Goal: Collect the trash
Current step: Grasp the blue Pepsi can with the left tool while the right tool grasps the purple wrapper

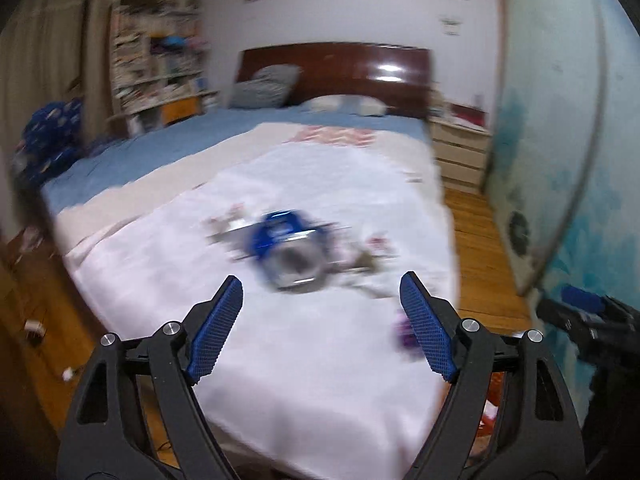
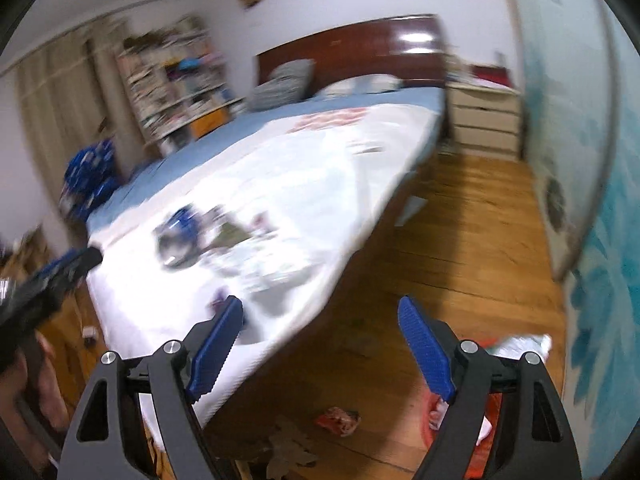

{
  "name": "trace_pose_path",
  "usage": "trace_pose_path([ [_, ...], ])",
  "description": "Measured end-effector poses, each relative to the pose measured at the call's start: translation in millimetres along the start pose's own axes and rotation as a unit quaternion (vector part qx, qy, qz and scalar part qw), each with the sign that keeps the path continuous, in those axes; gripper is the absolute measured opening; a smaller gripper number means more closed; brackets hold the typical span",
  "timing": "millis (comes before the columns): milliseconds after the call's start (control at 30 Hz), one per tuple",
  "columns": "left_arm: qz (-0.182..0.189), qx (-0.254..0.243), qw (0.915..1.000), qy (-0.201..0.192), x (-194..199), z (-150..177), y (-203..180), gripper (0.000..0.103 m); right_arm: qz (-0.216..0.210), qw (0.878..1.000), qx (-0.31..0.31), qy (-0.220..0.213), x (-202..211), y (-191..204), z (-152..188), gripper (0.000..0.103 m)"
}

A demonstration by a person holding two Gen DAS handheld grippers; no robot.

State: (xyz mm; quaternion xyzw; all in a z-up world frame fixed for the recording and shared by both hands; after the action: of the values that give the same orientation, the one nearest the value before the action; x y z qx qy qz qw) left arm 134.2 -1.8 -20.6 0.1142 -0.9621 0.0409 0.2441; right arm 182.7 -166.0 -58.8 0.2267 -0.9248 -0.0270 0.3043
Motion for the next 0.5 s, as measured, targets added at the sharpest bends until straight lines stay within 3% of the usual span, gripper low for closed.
trace_pose_path([
  [133, -0.032, 0.029, 0.999, 0.014, -8, 5, 46, 0.081, -0.016, 0.999, 0.036, 0.022, -34, 49, 11, 0.08],
  [300, -0.043, 0.051, 0.9975, 0.023, -19, 6, 71, 0.083, -0.013, 0.996, 0.069, 0.049, -72, 82, 21, 0.08],
  [400, -0.039, 0.056, 0.9974, 0.023, -23, 5, 81, 0.083, -0.004, 0.997, 0.06, 0.057, -87, 73, 20, 0.08],
  [500, -0.027, 0.055, 0.9978, 0.027, -28, 7, 80, 0.084, 0.004, 0.994, 0.034, 0.105, -116, 57, 27, 0.08],
])
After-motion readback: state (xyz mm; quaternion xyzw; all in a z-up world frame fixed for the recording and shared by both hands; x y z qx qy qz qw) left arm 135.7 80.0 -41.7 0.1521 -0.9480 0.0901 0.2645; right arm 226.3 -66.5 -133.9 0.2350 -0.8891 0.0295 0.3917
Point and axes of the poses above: each gripper's, at about its wrist camera, not at the fingertips, and x roughly against the way its jaws point, y to its left, z to its underside, the point moved 6 cm from there along -x, roughly the way its jaws point, and after that the axes turned 4 degrees about -y, right-handed, at the moved point
